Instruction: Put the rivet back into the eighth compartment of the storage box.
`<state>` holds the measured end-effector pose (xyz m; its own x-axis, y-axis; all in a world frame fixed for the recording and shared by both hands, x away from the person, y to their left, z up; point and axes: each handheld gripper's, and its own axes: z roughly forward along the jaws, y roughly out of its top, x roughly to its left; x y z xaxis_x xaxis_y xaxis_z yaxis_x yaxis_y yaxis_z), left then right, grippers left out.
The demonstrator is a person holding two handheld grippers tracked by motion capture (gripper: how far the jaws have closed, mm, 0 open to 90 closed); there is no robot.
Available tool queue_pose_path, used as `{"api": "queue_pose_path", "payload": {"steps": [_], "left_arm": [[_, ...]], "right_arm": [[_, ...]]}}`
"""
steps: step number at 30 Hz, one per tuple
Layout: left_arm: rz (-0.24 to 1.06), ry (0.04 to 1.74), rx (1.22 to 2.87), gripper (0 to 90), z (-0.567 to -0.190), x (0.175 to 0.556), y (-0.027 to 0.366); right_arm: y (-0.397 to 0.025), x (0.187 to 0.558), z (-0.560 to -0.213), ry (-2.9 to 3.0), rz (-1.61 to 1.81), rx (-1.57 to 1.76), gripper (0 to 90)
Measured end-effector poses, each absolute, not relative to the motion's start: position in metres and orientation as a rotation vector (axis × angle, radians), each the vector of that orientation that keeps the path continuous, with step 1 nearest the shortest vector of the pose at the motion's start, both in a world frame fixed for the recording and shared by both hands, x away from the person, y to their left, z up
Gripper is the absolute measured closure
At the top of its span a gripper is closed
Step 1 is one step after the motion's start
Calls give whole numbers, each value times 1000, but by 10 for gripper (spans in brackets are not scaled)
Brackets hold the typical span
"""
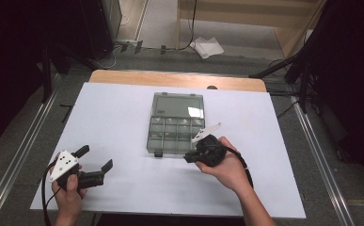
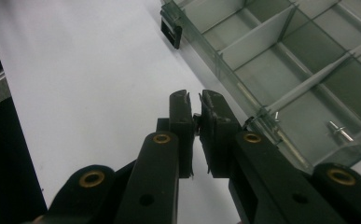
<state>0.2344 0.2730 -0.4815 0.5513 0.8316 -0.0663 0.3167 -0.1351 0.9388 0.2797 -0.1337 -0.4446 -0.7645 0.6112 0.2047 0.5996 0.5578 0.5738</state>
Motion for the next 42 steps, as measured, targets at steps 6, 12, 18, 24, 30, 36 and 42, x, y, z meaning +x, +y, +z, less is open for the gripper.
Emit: {"api": "queue_pose_path", "payload": {"steps": [6, 12, 18, 24, 30, 36, 42], "left_arm": [[604, 957, 1711, 0, -481, 233, 272], [599, 962, 1706, 0, -481, 233, 274], [597, 956, 1700, 0, -479, 230, 272], [592, 944, 1702, 0, -478, 228, 270], [589, 955, 1704, 0, -477, 229, 270], [600, 949, 1698, 0, -475, 229, 267], [586, 951, 1704, 0, -477, 228, 267]], "right_arm": [[-138, 284, -441, 2740, 994, 1087, 846], [-142, 291, -443, 2722, 1004, 1110, 846], [-144, 297, -442, 2718, 996, 1122, 846], [-150, 304, -441, 2694, 1004, 1145, 846], [-158, 311, -439, 2657, 998, 1180, 846], [-161, 316, -442, 2629, 971, 1223, 846], [-165, 323, -448, 2615, 951, 1246, 845]]}}
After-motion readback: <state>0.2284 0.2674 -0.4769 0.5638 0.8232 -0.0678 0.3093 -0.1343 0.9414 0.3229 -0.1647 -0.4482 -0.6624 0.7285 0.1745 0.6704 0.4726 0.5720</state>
